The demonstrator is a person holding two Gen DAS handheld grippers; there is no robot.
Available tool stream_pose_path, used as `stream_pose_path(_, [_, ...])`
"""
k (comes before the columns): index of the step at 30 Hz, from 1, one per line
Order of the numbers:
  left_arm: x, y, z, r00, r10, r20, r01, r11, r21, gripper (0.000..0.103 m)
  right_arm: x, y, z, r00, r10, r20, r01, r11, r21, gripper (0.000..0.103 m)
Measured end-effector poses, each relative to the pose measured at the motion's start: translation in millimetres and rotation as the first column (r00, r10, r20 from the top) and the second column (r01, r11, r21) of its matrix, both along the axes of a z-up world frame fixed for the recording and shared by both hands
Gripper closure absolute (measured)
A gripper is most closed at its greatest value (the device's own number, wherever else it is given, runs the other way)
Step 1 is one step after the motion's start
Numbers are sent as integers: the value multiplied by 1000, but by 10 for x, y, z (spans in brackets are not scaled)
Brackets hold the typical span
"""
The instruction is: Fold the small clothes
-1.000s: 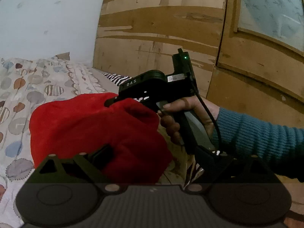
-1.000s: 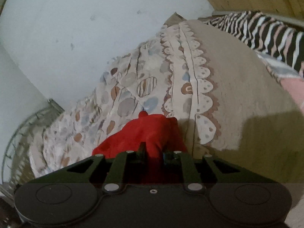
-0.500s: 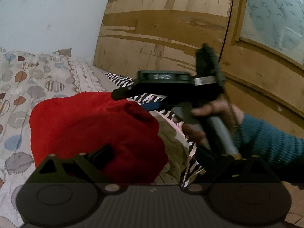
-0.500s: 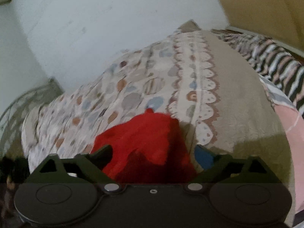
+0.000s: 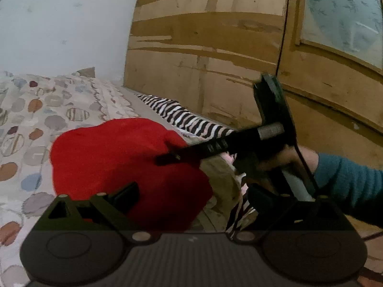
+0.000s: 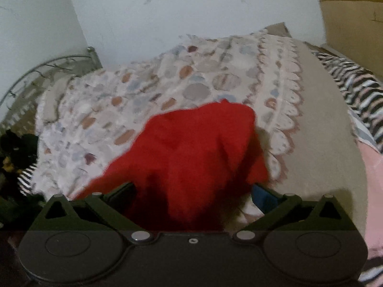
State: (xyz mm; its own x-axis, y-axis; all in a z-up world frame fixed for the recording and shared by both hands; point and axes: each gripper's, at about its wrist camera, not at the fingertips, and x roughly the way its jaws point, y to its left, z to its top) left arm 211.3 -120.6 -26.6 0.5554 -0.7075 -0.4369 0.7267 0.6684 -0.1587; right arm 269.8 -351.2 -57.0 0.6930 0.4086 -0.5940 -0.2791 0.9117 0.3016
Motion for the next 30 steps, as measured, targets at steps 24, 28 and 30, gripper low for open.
stream_pose_path(24, [695, 853, -508, 779, 270, -566, -453, 866, -212, 0, 208, -506, -77, 968, -251, 6, 232, 904, 359, 26])
stream_pose_path(28, [682, 842, -516, 789, 279, -548, -442, 877, -191, 0, 509, -422, -120, 968, -249, -13, 241, 923, 299, 47])
stream_pose_path(30, [668, 829, -515, 793, 287, -538, -440, 880, -180, 0, 535, -283, -106, 971, -236, 24, 222, 939, 264, 68])
